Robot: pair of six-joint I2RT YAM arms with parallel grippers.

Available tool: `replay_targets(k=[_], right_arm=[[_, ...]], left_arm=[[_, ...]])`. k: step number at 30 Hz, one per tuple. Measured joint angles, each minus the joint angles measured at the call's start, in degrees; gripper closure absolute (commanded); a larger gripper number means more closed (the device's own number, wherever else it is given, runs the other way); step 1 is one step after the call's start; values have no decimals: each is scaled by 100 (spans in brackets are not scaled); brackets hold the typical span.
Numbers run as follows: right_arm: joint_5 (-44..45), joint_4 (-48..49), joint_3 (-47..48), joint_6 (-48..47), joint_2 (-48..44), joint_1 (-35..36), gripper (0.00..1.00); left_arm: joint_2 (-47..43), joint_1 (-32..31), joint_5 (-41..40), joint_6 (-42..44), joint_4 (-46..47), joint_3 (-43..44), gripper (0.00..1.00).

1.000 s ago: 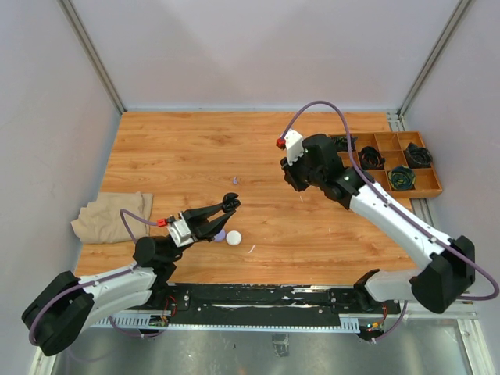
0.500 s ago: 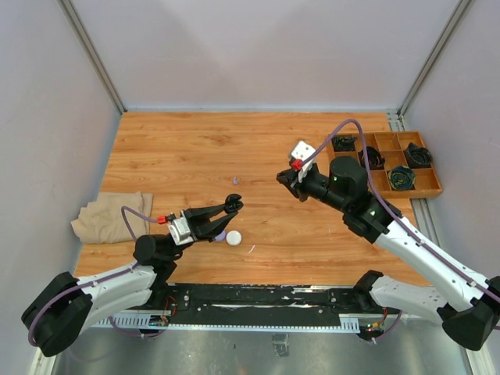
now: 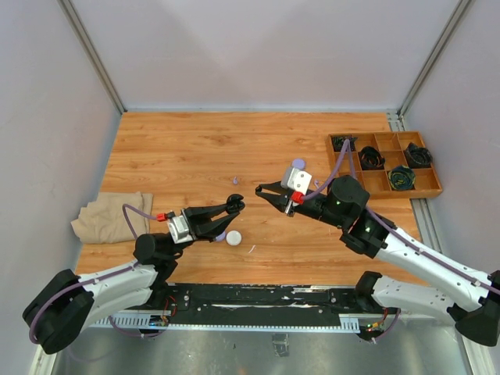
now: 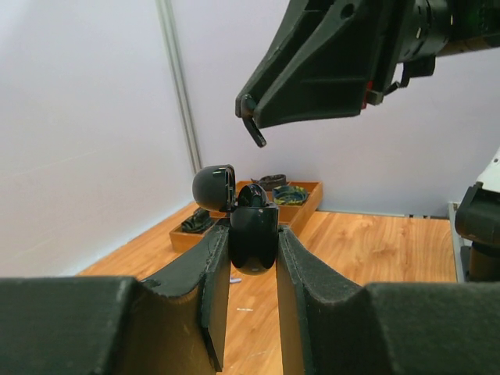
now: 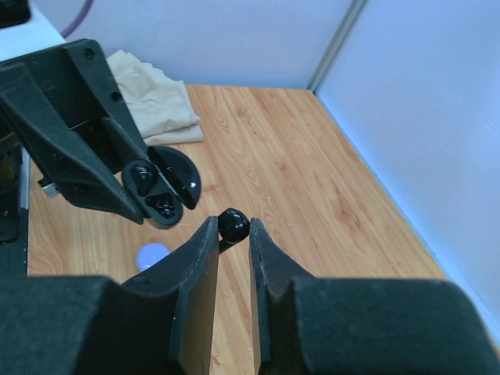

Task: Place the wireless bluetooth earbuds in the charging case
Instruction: Pick up the earbud from the center of the board, then place the earbud in the charging case.

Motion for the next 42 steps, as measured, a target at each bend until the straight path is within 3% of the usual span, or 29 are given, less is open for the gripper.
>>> replay_targets(k=[18,42], right_arm=[[-173,1106,-289,-271,280,654,91],[-184,1401,-442,-352,597,785,92]], left_arm=[[166,0,0,-492,409,13,100],[337,0,17,-800,595,13,100]])
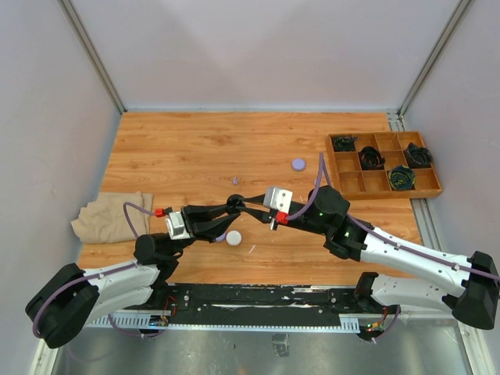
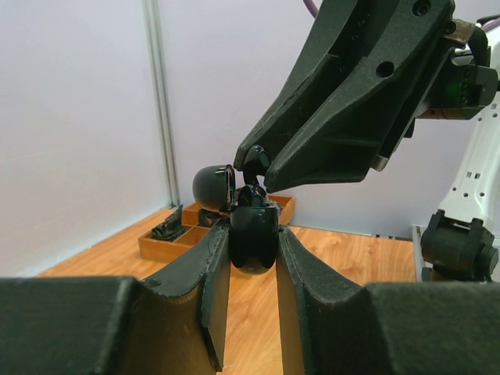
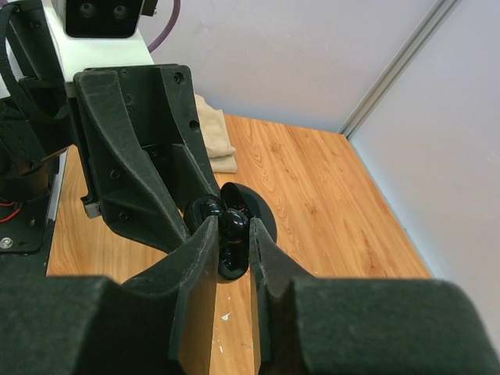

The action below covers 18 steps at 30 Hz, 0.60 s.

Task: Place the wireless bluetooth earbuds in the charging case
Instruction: Place the earbud in the charging case.

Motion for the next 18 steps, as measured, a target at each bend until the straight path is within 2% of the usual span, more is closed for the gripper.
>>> replay_targets(k=[18], right_arm=[[37,638,-396,4,-42,46,91]], left_arm=[[31,0,-81,-291,2,0,100]])
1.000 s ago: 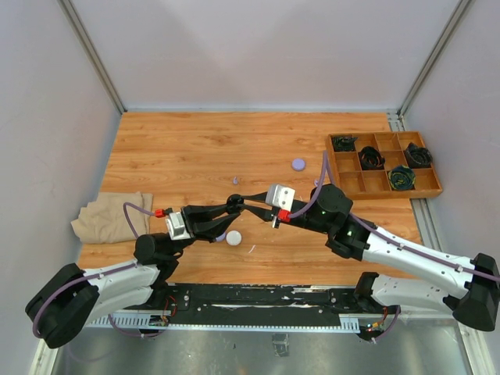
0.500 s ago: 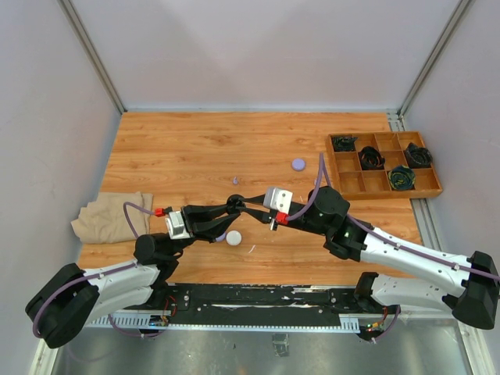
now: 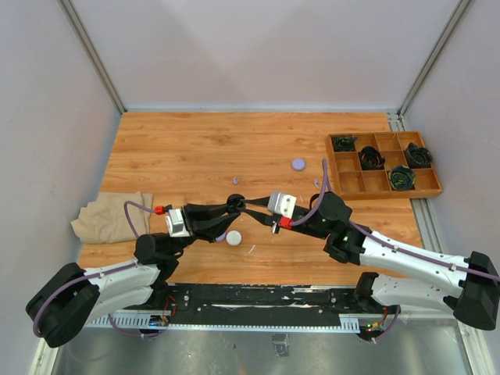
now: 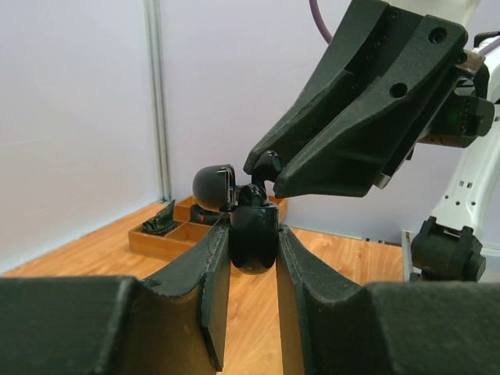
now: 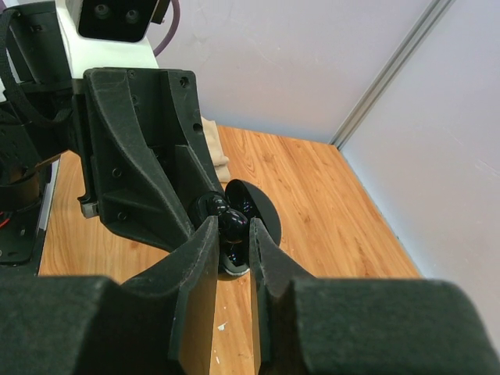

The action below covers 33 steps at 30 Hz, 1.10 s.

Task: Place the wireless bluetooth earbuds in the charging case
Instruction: Place the earbud in the charging case.

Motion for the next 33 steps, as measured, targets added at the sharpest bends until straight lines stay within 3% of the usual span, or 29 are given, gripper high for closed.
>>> replay_targets(k=[6,21,33], right_arm=[[7,195,-175,2,-57,0,89],[90,52,-186,26,-92,4,53],[282,-131,-186,160,-334,4,36]], left_arm=[[0,0,-55,-63,0,0,100],[-26,0,-52,22,13,-4,100],[-44,0,-48,225,20,-48,100]])
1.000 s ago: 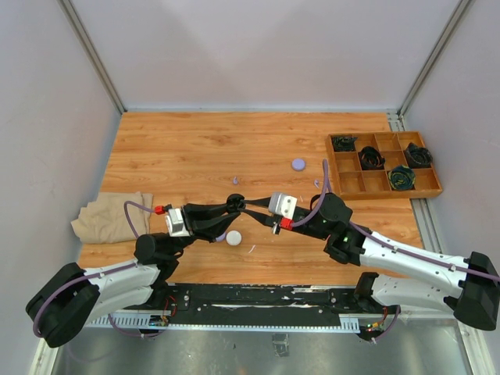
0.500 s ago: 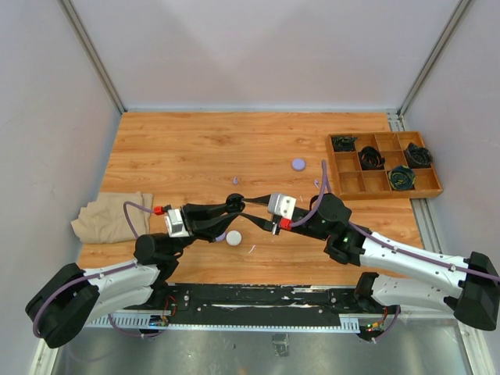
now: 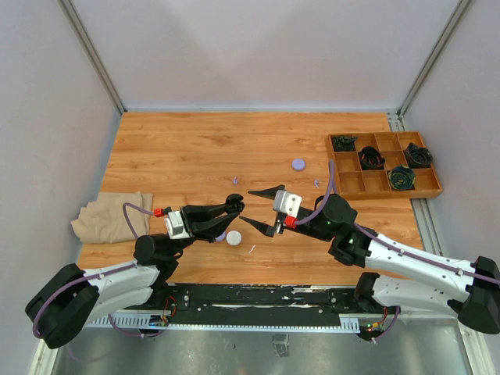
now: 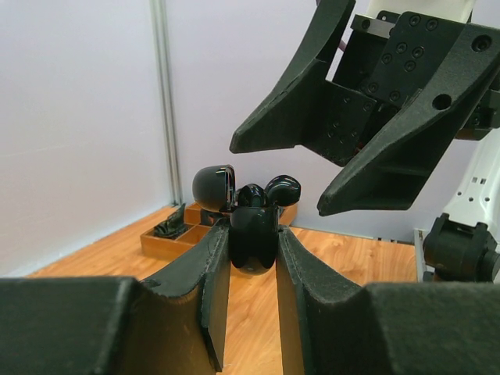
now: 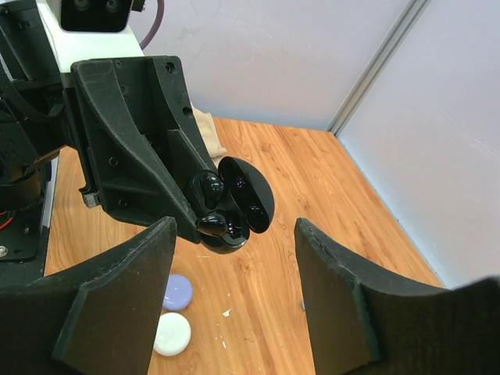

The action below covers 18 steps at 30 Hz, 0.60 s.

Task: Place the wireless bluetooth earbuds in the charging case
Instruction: Place the earbud in the charging case.

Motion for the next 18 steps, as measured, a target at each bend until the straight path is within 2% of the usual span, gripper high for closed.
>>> replay_targets(k=[18], right_arm=[[621,-48,0,319,26,0,31]], left_arm=[[0,0,111,87,0,0,100]])
